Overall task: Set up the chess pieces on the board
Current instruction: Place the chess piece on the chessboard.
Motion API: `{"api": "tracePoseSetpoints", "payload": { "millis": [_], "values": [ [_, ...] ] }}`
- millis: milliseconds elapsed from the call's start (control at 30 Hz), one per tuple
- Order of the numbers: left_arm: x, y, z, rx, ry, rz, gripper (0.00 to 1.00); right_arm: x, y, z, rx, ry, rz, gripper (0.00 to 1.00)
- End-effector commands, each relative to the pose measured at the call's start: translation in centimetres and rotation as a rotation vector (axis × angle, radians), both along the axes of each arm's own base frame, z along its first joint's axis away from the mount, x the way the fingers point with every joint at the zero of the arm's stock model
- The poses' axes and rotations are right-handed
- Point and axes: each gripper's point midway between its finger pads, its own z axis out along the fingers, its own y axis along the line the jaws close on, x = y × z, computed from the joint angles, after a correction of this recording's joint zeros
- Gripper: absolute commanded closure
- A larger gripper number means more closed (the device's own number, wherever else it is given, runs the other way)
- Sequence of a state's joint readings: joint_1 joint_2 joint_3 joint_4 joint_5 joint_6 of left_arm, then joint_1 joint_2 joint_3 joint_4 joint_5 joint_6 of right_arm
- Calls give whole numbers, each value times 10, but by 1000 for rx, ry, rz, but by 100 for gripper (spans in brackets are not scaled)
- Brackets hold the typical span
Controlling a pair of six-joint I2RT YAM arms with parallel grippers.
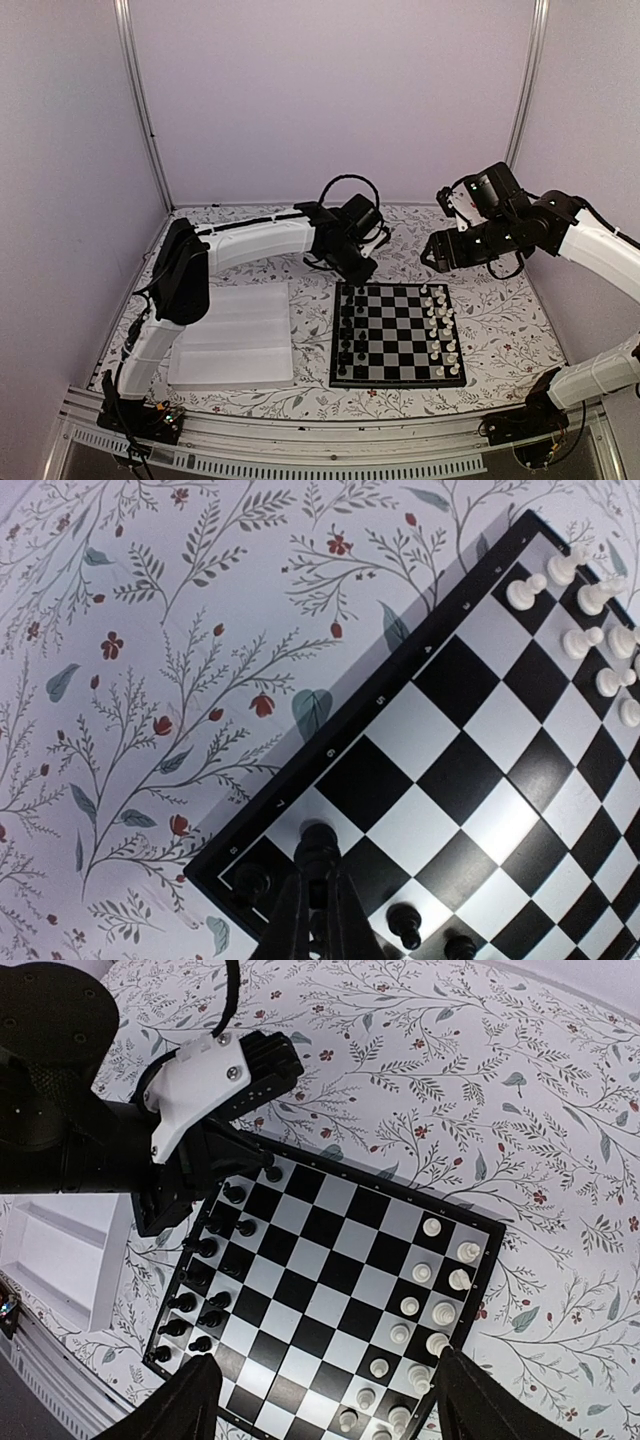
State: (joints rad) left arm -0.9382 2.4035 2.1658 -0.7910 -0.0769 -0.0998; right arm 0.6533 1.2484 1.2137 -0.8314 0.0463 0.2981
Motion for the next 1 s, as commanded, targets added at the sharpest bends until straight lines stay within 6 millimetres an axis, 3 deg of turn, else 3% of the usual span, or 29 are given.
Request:
{"api": "tracePoseSetpoints", "payload": {
  "millis": [0,967],
  "values": [
    [-12,3,-16,27,48,-10,98,-3,-4,3,16,-4,-15,23],
    [-25,9,-35,50,119,-26,99,-2,-1,-6,20,5,-5,23]
  ]
}}
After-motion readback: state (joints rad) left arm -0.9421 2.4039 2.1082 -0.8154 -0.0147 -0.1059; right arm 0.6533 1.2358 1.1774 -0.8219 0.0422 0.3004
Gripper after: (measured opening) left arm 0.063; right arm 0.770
